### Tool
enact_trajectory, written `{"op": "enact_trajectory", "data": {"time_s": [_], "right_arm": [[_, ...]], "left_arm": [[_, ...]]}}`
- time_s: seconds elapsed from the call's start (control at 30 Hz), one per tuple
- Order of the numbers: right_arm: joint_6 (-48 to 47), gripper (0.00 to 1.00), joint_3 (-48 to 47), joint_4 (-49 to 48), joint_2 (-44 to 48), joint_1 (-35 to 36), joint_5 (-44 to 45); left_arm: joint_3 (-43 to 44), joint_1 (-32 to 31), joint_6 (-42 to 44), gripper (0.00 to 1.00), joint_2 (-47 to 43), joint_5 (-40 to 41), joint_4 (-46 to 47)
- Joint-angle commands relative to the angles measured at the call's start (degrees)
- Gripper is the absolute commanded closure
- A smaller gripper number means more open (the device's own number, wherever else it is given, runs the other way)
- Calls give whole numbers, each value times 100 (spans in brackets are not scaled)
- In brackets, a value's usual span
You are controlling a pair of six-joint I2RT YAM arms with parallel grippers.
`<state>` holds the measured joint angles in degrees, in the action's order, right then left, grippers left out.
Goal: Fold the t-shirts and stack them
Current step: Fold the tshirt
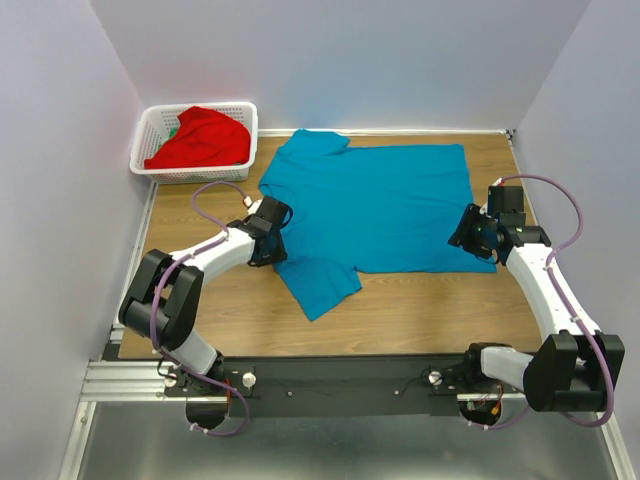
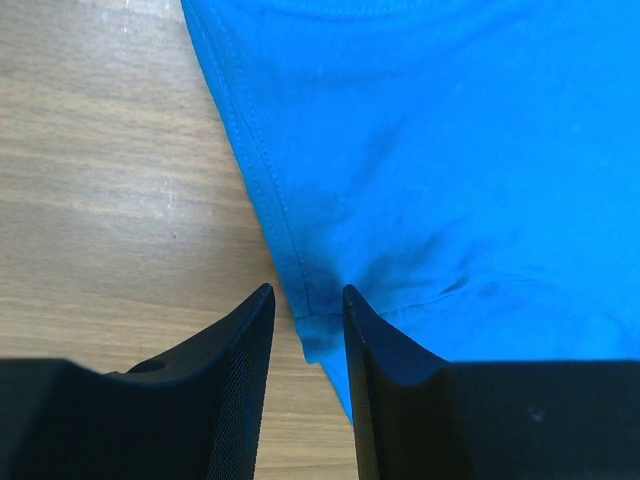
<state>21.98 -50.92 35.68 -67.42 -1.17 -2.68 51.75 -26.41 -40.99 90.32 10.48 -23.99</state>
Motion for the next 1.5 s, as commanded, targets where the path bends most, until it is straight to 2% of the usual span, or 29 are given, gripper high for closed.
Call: {"op": "enact_trajectory", "data": {"time_s": [0.0, 0.17, 0.63, 0.77, 0.87, 0.93, 0.97, 1.07, 1.1, 1.13, 1.17, 1.47], "right_arm": [[-27, 46, -50, 53, -26, 3, -180], [-53, 46, -15, 53, -26, 3, -251], [-88, 46, 126, 53, -26, 3, -268], [-97, 46, 126, 44, -61, 3, -268], [-80, 46, 143, 53, -70, 3, -198], [8, 46, 161, 53, -52, 3, -32], [26, 46, 161, 53, -52, 3, 12], [35, 46, 170, 62, -61, 3, 65], [43, 46, 170, 62, -70, 3, 100], [61, 46, 170, 70, -70, 3, 127], [87, 46, 170, 88, -96, -6, 171], [483, 45, 91, 404, -658, -94, 1067]], "left_arm": [[134, -100, -23, 58, -93, 165, -352], [64, -136, -32, 54, -112, 104, -405], [204, -171, 65, 54, 547, 42, -334], [231, -171, 100, 57, 644, 86, -361], [240, -171, 118, 70, 627, 156, -449], [231, -180, 127, 74, 601, 226, -519], [213, -171, 144, 80, 548, 261, -545], [152, -171, 162, 81, 478, 305, -572], [117, -162, 188, 88, 443, 314, -572], [99, -145, 206, 90, 434, 314, -572], [81, -119, 223, 98, 416, 323, -581], [116, -4, 609, 100, 319, 639, -598]]}}
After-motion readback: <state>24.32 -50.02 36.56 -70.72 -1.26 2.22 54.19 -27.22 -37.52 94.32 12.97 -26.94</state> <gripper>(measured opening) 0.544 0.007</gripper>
